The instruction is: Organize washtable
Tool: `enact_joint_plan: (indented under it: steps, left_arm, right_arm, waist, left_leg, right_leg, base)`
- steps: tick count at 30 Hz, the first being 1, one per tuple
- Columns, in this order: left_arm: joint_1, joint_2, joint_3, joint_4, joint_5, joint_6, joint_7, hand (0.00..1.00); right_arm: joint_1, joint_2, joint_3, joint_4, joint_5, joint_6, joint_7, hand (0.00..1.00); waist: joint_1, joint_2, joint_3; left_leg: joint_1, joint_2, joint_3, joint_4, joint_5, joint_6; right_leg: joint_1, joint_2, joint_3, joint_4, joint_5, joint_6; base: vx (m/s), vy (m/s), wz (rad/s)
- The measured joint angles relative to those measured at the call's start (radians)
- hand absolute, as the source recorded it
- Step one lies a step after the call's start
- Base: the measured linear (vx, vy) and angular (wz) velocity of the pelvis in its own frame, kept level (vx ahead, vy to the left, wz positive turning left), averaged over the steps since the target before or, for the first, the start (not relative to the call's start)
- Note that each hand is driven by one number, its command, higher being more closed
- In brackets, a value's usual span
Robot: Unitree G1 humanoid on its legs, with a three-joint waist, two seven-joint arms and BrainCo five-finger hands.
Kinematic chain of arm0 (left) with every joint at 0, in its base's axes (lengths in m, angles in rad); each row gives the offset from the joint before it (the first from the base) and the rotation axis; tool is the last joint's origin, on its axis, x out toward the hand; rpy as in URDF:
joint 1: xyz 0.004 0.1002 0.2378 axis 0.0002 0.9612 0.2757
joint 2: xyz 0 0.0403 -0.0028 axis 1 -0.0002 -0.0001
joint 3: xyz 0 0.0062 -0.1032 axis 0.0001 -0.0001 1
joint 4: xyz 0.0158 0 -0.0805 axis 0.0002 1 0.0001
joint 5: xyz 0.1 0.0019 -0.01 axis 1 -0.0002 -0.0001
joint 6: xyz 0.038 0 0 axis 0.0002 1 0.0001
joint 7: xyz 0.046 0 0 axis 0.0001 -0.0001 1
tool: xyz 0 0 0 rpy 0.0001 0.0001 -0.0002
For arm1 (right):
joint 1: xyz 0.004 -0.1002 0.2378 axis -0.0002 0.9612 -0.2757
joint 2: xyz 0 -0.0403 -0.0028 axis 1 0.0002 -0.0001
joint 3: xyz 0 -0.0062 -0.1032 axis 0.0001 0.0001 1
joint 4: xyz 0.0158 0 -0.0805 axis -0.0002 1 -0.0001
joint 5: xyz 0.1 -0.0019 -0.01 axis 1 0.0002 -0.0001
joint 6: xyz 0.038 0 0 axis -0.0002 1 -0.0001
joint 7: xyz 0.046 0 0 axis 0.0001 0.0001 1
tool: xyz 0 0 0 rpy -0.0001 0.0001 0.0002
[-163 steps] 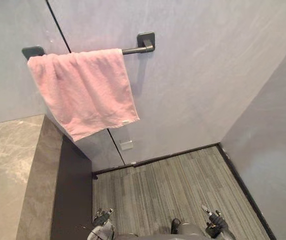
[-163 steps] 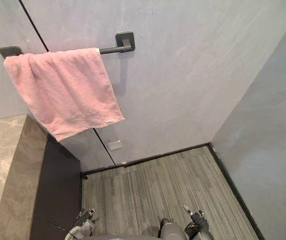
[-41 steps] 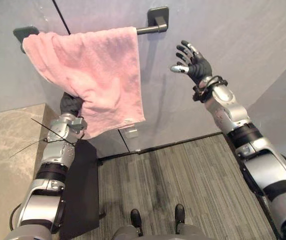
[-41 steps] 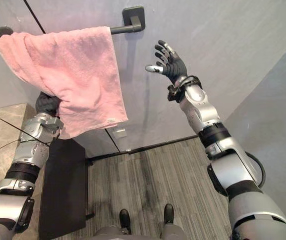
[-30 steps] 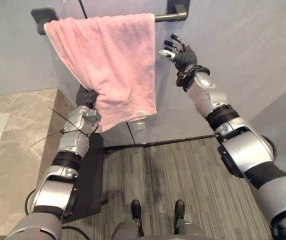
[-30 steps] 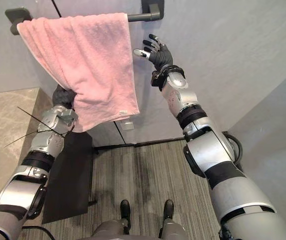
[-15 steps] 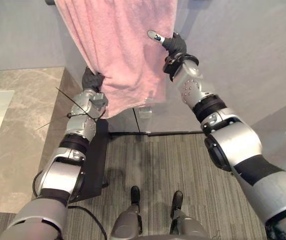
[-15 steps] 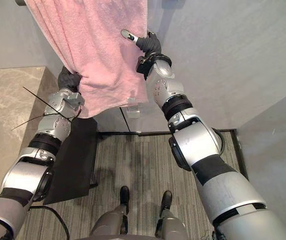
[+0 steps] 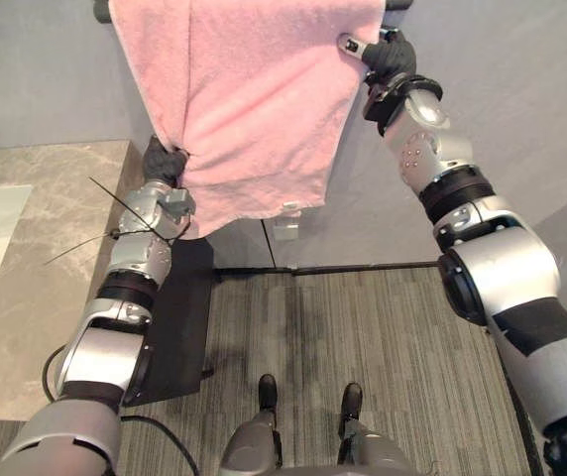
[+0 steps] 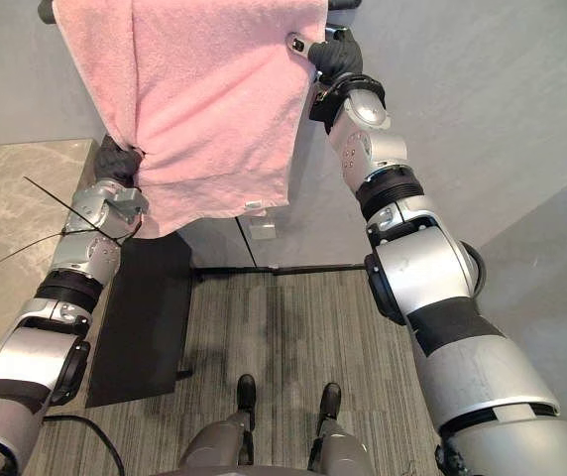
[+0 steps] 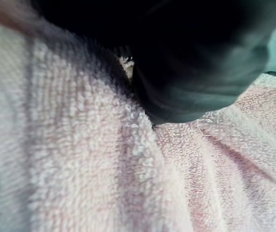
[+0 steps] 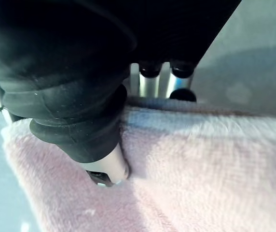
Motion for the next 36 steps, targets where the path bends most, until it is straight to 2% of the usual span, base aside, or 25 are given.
enact_joint_plan:
  steps: [4,17,25,26,27,32,36]
  left_arm:
    - [0.0,0.0,0.037,-0.002,-0.001,0.001,-0.001,1.0]
    - [0.004,0.001,0.038,0.016,-0.011,0.018,-0.001,1.0]
    - [0.046,-0.001,0.038,0.025,-0.011,0.018,-0.001,1.0]
    - [0.046,-0.001,0.038,0.032,-0.011,0.018,-0.001,0.0]
    - [0.046,-0.001,0.038,0.039,-0.011,0.018,-0.001,0.0]
    - [0.079,0.0,0.095,0.086,-0.011,0.028,0.002,0.0]
    - [0.095,0.043,0.098,0.086,-0.013,0.055,-0.009,0.0]
  right_arm:
    - [0.01,-0.008,0.0,-0.005,0.0,0.0,0.011,1.0]
    - [0.087,-0.008,0.006,-0.079,-0.022,-0.001,0.032,1.0]
    - [0.129,-0.002,0.042,-0.104,-0.042,-0.014,0.032,1.0]
    - [0.137,0.001,0.042,-0.111,-0.042,-0.016,0.031,1.0]
    - [0.145,0.003,0.042,-0.112,-0.042,-0.024,0.029,0.0]
    - [0.189,-0.002,0.043,-0.11,-0.037,-0.023,0.022,0.0]
    - [0.25,-0.023,0.069,-0.108,-0.017,0.017,0.03,0.0]
  waist:
    - [-0.001,0.0,0.0]
    - [0.006,-0.011,-0.006]
    - [0.002,-0.038,-0.022]
    - [0.003,-0.042,-0.024]
    - [0.004,-0.045,-0.026]
    - [0.003,-0.054,-0.032]
    - [0.005,-0.056,-0.032]
  left_leg:
    - [0.008,0.006,0.01,-0.001,0.0,0.0]
    - [0.014,0.008,0.008,-0.007,0.001,-0.002]
    - [0.02,0.009,0.007,-0.008,0.001,-0.002]
    - [0.02,0.009,0.007,-0.008,0.002,-0.002]
    - [0.022,0.009,0.006,-0.008,0.002,-0.002]
    - [0.022,0.009,0.003,-0.008,0.002,-0.003]
    - [0.022,0.01,-0.006,-0.008,0.004,-0.006]
  right_leg:
    - [0.002,0.006,0.009,0.0,0.003,-0.004]
    - [0.009,0.009,0.008,0.0,0.003,-0.004]
    - [0.015,0.01,0.007,0.0,0.002,-0.004]
    - [0.015,0.01,0.007,0.0,0.002,-0.004]
    - [0.017,0.01,0.006,0.0,0.002,-0.004]
    - [0.018,0.009,0.004,0.0,0.002,-0.004]
    - [0.023,0.011,-0.003,0.0,0.001,-0.006]
  base:
    - [0.01,0.02,-0.08]
    - [0.0,0.017,0.0]
    - [0.0,0.0,0.0]
    - [0.0,0.0,0.0]
    - [0.0,0.0,0.0]
    - [0.0,0.0,0.01]
    - [0.0,0.0,0.05]
